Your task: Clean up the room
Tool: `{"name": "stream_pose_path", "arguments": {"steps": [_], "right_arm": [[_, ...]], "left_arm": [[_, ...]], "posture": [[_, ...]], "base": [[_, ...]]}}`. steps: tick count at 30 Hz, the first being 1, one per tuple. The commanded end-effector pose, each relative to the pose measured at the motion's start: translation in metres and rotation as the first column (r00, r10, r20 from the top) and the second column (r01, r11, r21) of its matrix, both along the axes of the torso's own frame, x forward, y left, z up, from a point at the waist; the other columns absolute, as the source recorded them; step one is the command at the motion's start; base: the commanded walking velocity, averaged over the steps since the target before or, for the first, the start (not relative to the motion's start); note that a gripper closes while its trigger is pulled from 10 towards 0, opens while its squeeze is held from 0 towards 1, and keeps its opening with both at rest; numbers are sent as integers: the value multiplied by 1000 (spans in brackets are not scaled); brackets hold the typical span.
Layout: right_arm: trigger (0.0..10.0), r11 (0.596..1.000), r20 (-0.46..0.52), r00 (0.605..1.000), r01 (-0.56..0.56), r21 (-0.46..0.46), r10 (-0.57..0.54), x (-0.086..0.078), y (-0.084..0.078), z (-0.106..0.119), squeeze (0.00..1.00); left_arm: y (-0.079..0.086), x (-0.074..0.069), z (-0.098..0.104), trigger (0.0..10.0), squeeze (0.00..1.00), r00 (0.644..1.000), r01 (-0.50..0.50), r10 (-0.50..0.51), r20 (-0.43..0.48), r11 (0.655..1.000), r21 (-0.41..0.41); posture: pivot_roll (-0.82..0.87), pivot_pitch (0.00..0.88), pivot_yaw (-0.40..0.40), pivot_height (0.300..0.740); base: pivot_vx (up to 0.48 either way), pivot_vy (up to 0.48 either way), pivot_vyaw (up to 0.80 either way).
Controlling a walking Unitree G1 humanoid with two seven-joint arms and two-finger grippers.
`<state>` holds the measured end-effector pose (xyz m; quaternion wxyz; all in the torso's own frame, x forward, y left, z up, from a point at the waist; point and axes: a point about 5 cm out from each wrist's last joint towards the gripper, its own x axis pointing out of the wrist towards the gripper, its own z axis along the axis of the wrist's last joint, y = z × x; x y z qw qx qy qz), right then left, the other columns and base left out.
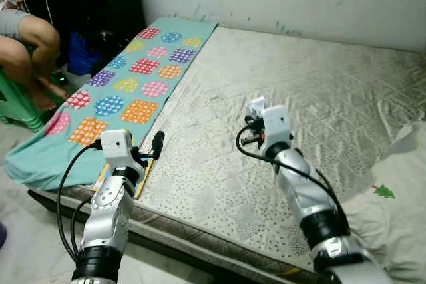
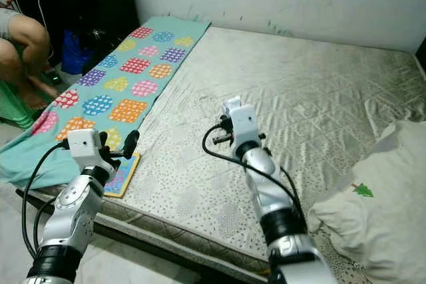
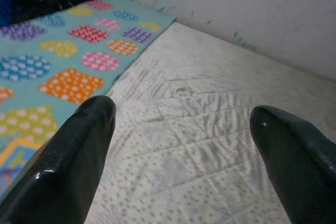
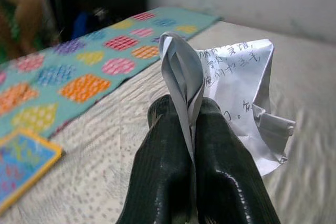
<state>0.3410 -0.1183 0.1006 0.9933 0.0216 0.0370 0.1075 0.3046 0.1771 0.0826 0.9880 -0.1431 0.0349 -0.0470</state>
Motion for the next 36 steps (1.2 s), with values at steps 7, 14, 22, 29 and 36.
{"name": "stream_pose_path", "arguments": {"steps": [7,14,22,29,36], "right_arm": [[10000,988,32,988,150,35,-151,-8,-21,-1,0],[10000,988,19,988,154,22,-154,-11,-24,-3,0],[10000,991,26,991,131,27,-131,-14,-19,0,0],[10000,991,19,992,127,32,-128,-19,-19,1,0],[10000,992,1,993,118,37,-119,-21,-21,-1,0]], "left_arm": [[-10,2,7,10000,0,1000,15,-14,1,999,-47],[-23,1,11,10000,0,999,31,-31,10,999,-21],[-18,-4,13,10000,0,1000,3,-3,3,999,-52],[-17,-11,14,10000,0,1000,5,-6,-17,997,-71],[-17,-14,14,10000,0,1000,-4,2,-26,997,-76]], "posture": [[-118,0,-5,740],[-91,0,-24,740],[-93,38,-20,740],[-97,65,-19,740],[-95,66,-26,740]], "base": [[0,0,-686],[0,0,-800],[0,0,-269],[0,0,-393],[0,0,-345]]}}
